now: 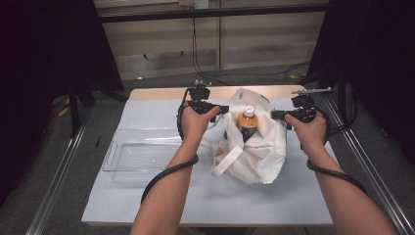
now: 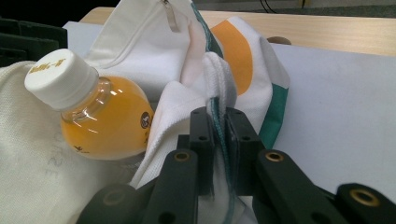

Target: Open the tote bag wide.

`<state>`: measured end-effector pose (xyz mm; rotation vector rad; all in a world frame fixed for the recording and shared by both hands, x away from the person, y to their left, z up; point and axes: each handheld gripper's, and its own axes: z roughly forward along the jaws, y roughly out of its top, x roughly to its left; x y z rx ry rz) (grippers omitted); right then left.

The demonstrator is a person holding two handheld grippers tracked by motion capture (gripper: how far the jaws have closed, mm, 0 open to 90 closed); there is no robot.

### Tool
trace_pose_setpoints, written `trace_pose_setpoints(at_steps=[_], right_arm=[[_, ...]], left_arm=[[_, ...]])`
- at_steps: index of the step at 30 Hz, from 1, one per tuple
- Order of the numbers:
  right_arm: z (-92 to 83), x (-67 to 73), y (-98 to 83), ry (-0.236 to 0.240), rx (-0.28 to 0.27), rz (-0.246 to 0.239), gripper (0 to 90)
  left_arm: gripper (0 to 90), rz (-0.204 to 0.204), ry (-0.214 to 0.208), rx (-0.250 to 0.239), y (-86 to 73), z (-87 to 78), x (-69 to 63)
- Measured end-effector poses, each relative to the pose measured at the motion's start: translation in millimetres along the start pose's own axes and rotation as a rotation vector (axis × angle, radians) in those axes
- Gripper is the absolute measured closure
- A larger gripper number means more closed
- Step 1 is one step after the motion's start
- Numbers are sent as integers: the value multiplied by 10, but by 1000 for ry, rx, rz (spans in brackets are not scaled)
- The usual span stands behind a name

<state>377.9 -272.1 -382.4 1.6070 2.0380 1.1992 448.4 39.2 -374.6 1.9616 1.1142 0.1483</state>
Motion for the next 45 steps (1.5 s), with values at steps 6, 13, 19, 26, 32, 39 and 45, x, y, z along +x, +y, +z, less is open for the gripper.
trace_pose_setpoints(at_steps=[6, 13, 19, 26, 32, 39, 45], right_arm=[[7, 17, 0, -14, 11, -24, 839], [7, 37, 7, -20, 6, -35, 838], [7, 39, 6, -22, 5, -37, 837], [2, 44, 16, -21, 6, -33, 837], [5, 38, 16, -19, 8, -29, 835], [8, 31, 13, -21, 11, -21, 835], [17, 19, 5, -16, 6, -21, 835]], left_arm=[[224, 2, 4, 1, 51, -21, -14], [210, -7, 0, 3, 89, -8, -48], [206, -20, 6, 6, 100, -7, -61], [198, -17, 2, 5, 141, -8, -89], [194, -26, -37, 31, 119, 59, -140], [223, -40, -56, 77, 61, 141, -140], [334, -58, -82, 135, -14, 172, -80]])
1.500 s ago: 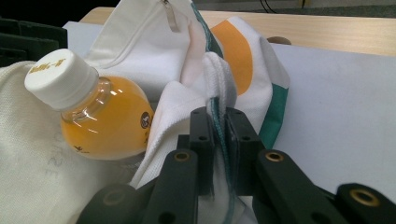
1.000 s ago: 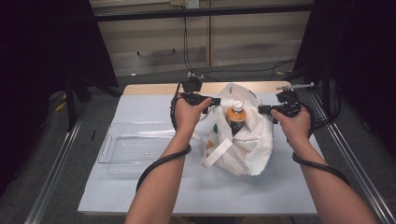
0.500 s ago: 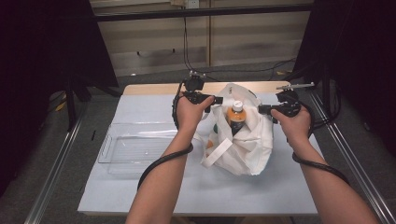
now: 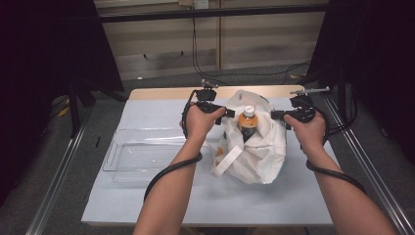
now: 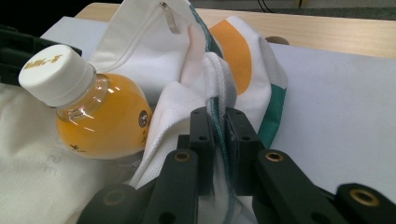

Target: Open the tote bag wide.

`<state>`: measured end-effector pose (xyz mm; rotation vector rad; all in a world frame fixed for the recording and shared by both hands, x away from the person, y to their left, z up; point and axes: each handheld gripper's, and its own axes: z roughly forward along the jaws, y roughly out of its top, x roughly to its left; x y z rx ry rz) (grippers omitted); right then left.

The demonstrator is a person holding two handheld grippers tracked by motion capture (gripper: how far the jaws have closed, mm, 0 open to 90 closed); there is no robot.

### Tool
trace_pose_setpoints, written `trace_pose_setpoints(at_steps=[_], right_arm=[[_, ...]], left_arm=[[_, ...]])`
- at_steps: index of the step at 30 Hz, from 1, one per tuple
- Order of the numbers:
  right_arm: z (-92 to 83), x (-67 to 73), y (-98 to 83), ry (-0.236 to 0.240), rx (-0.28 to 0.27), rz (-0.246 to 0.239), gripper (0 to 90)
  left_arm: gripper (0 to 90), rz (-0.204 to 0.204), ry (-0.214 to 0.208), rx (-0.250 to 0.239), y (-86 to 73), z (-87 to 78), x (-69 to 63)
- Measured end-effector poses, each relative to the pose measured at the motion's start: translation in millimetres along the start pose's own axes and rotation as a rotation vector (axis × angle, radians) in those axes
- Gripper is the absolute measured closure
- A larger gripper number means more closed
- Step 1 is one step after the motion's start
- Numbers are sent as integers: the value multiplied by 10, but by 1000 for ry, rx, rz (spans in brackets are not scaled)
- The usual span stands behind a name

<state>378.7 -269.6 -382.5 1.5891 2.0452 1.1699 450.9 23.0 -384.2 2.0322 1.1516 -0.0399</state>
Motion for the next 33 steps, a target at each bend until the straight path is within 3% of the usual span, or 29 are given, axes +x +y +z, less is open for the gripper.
trace_pose_setpoints(at_steps=[4, 7, 10, 15, 25, 33], right_arm=[[-1, -4, -9, 3, -4, 11, 835], [-6, -6, -10, 1, -7, 13, 835], [-3, -15, -17, -3, -6, 13, 836], [-5, -78, -76, -15, -16, 32, 837], [41, -218, -224, -48, -1, 71, 838], [102, -307, -333, -78, 19, 100, 841]], left_arm=[[438, 43, 32, 86, -52, 53, 29], [659, 55, 49, 120, -95, 93, 42], [759, 55, 76, 138, -110, 116, 36], [784, 27, 101, 115, -139, 115, 82], [789, 29, 125, 93, -192, 144, 135], [811, 47, 131, 113, -244, 134, 191]])
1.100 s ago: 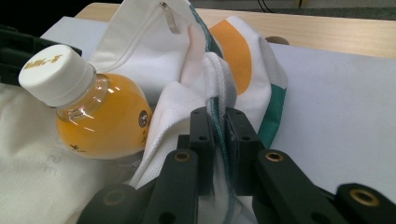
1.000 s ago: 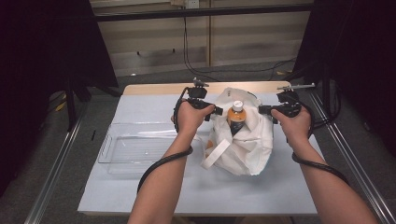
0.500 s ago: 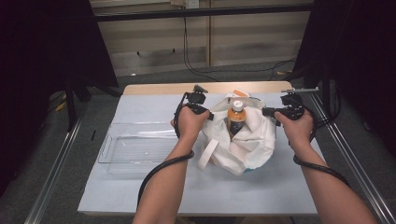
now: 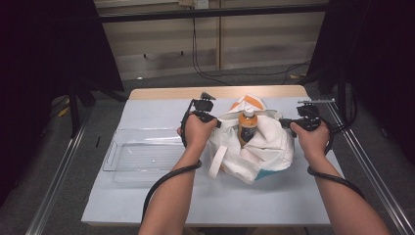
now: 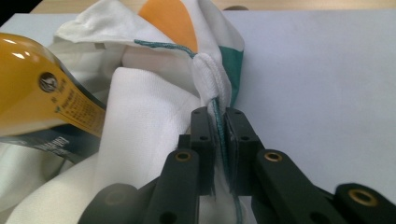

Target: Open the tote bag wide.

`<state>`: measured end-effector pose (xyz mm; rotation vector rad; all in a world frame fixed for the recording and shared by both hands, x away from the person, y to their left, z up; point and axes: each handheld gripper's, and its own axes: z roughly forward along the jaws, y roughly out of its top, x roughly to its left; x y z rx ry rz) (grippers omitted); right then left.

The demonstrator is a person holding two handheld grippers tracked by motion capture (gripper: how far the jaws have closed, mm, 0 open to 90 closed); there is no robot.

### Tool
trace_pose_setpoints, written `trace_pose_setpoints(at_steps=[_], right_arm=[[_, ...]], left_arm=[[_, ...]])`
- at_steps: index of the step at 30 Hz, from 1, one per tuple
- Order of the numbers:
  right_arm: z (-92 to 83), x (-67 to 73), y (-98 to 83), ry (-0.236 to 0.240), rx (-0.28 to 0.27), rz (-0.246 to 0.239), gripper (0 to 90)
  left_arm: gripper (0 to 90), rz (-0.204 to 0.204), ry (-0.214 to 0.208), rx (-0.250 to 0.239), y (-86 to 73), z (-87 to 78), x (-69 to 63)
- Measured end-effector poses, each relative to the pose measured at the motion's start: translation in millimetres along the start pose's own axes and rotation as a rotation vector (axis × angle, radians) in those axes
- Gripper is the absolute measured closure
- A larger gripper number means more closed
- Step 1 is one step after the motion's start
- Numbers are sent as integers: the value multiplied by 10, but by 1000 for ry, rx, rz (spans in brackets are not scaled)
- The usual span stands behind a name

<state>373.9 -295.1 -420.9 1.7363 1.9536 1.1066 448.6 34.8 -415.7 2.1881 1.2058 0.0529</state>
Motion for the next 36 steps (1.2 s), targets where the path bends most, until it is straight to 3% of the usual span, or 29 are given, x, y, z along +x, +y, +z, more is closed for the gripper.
trace_pose_setpoints(at_steps=[12, 14, 17, 25, 28, 32, 36], right_arm=[[94, -105, -163, -6, 14, 12, 847], [104, -124, -199, 5, 14, 34, 847], [111, -135, -211, 12, 9, 33, 844], [-10, -21, -32, -15, -19, -67, 769], [-49, 30, 48, -26, -31, -93, 672], [-83, 76, 149, -50, -52, -97, 595], [-69, 109, 246, -39, -60, -105, 579]], left_arm=[[833, -16, -7, 1, -88, 35, 30], [832, -23, -10, -4, -101, 48, 27], [833, -7, -6, 0, -102, 57, 24], [836, 21, 2, -4, -24, 11, -51], [837, 33, 7, -7, -6, -22, -76], [838, 49, 3, -17, 17, -58, -110], [838, 57, -7, -22, 36, -73, -135]])
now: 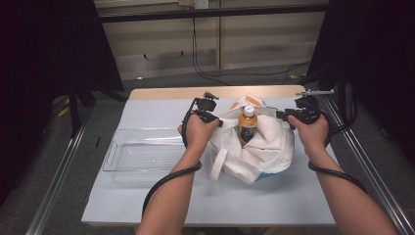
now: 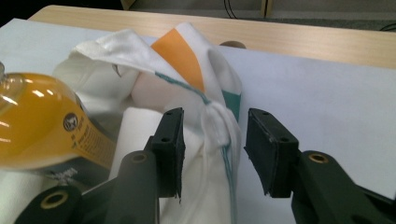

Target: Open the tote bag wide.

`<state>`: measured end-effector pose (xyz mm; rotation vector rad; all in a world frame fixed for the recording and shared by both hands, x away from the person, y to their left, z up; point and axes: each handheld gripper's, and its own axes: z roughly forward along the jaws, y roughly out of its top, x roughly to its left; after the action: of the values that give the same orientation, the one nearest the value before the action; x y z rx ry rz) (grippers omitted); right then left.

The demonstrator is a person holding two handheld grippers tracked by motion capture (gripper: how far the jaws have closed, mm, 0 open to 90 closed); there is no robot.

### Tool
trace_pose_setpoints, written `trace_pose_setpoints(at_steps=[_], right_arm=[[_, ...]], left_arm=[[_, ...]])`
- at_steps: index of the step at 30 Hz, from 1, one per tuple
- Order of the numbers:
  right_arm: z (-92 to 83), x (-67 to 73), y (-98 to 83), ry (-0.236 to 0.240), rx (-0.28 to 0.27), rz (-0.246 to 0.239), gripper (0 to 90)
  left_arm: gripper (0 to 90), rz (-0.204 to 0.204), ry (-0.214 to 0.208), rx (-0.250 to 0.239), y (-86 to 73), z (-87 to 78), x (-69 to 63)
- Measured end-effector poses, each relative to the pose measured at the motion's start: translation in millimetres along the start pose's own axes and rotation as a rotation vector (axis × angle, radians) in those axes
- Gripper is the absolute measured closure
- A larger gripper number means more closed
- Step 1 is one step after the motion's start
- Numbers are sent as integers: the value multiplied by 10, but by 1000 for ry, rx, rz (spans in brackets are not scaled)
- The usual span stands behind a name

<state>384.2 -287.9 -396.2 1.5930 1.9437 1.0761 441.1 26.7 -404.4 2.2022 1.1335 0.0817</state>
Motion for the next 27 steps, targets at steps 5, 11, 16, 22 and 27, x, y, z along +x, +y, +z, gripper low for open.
trace_pose_setpoints(at_steps=[5, 11, 16, 22, 27], right_arm=[[83, 42, 96, -2, -6, -20, 627], [198, 34, 113, -24, 13, -40, 785], [270, -52, 55, -26, 25, 24, 812], [404, -100, -27, -35, 64, 57, 811], [498, -136, -93, -37, 95, 64, 808]], left_arm=[[841, 5, 6, 7, 12, 7, 4], [843, 9, 6, 4, 7, 31, 12], [844, 24, 18, 4, 11, 54, -5], [844, 6, 14, 11, -30, 118, 32], [846, 9, 7, 26, -79, 162, 59]])
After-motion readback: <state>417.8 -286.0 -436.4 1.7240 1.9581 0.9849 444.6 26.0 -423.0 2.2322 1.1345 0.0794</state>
